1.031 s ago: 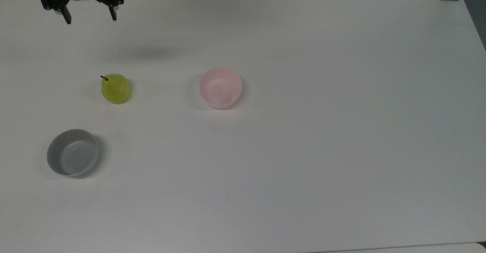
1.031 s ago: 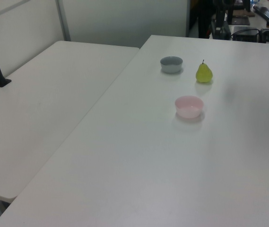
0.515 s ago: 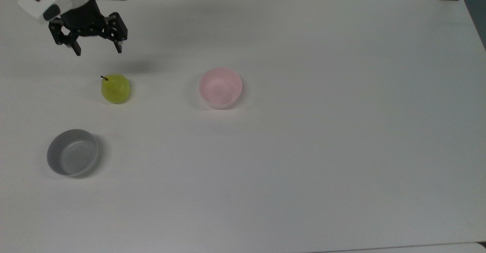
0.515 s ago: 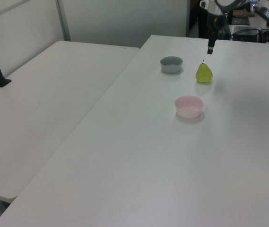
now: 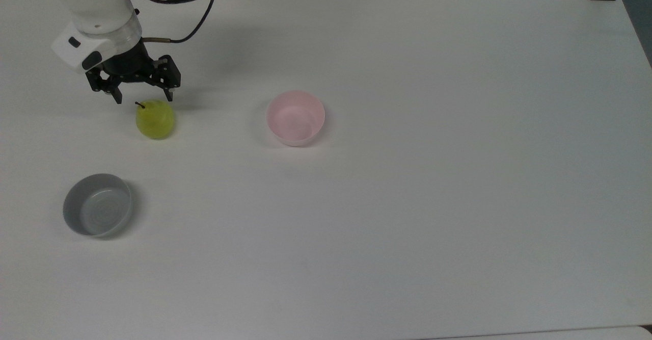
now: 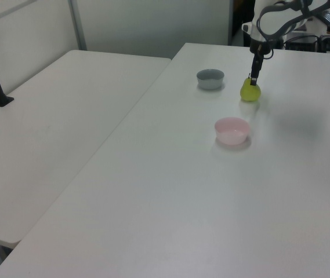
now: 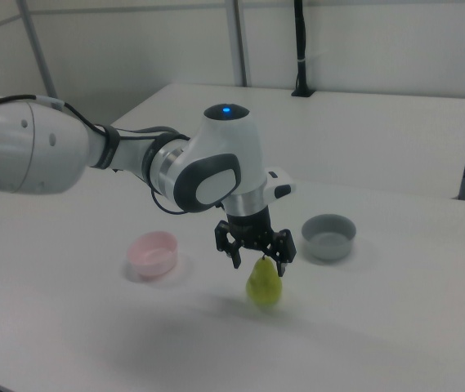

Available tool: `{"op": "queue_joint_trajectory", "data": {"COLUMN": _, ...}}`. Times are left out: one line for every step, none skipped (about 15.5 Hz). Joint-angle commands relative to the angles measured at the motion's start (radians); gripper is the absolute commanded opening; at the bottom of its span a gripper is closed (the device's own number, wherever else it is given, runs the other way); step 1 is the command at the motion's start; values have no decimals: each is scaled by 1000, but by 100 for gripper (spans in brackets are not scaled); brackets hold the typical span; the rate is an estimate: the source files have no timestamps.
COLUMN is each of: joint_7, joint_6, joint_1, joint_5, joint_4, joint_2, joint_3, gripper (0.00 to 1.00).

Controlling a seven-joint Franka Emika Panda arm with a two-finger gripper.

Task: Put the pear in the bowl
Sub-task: 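Lower the gripper over the green pear and close on it, then lift the grasped pear up off the table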

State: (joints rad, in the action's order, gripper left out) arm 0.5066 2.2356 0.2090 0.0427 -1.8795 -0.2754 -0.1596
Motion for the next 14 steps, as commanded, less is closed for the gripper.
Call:
{"op": "queue_joint_trajectory", "data": {"joint_7": -5, "joint_6": 88, "joint_1": -2, "joint_5": 12, "joint_4": -26, "joint_2": -25, "joint_3": -2, "gripper": 100}}
{"op": "queue_joint_trajectory", "data": {"joint_7": -5, "joint_6": 99, "joint_1": -2, "joint_5": 12, "joint_4": -27, "joint_2": -34, "joint_3": -2, "gripper": 100}}
{"op": "queue_joint_trajectory", "data": {"joint_7": -5, "joint_6": 114, "joint_1": -6, "joint_5": 12, "joint_4": -29, "joint_2": -42, "joint_3": -2, "gripper": 100}}
{"op": "queue_joint_trajectory", "data": {"joint_7": -5, "joint_6": 122, "joint_1": -10, "joint_5": 12, "joint_4": -39, "joint_2": -50, "joint_3": -2, "gripper": 100}}
{"op": "queue_joint_trajectory", "data": {"joint_7": -5, "joint_6": 128, "joint_1": -10, "joint_5": 12, "joint_4": -46, "joint_2": -51, "joint_3": -2, "gripper": 100}}
{"op": "queue_joint_trajectory", "data": {"joint_7": -5, "joint_6": 134, "joint_1": -11, "joint_5": 12, "joint_4": -47, "joint_2": -56, "joint_3": -2, "gripper": 100}}
{"op": "queue_joint_trajectory", "data": {"joint_7": -5, "joint_6": 134, "joint_1": -11, "joint_5": 12, "joint_4": -46, "joint_2": -57, "joint_3": -2, "gripper": 89}}
{"op": "queue_joint_trajectory", "data": {"joint_7": -5, "joint_6": 134, "joint_1": -11, "joint_5": 12, "joint_4": -46, "joint_2": -56, "joint_3": -2, "gripper": 72}}
{"op": "queue_joint_trajectory", "data": {"joint_7": -7, "joint_6": 133, "joint_1": -11, "joint_5": 14, "joint_4": -46, "joint_2": -56, "joint_3": -2, "gripper": 44}}
{"op": "queue_joint_trajectory", "data": {"joint_7": -8, "joint_6": 130, "joint_1": -11, "joint_5": 14, "joint_4": -44, "joint_2": -54, "joint_3": -2, "gripper": 26}}
{"op": "queue_joint_trajectory", "data": {"joint_7": -10, "joint_6": 125, "joint_1": -11, "joint_5": 16, "joint_4": -44, "joint_2": -50, "joint_3": -2, "gripper": 16}}
{"op": "queue_joint_trajectory", "data": {"joint_7": -11, "joint_6": 118, "joint_1": -11, "joint_5": 16, "joint_4": -41, "joint_2": -44, "joint_3": -2, "gripper": 15}}
{"op": "queue_joint_trajectory", "data": {"joint_7": -11, "joint_6": 111, "joint_1": -11, "joint_5": 16, "joint_4": -41, "joint_2": -28, "joint_3": -2, "gripper": 14}}
{"op": "queue_joint_trajectory", "data": {"joint_7": -11, "joint_6": 83, "joint_1": -11, "joint_5": 16, "joint_4": -40, "joint_2": -10, "joint_3": -2, "gripper": 14}}
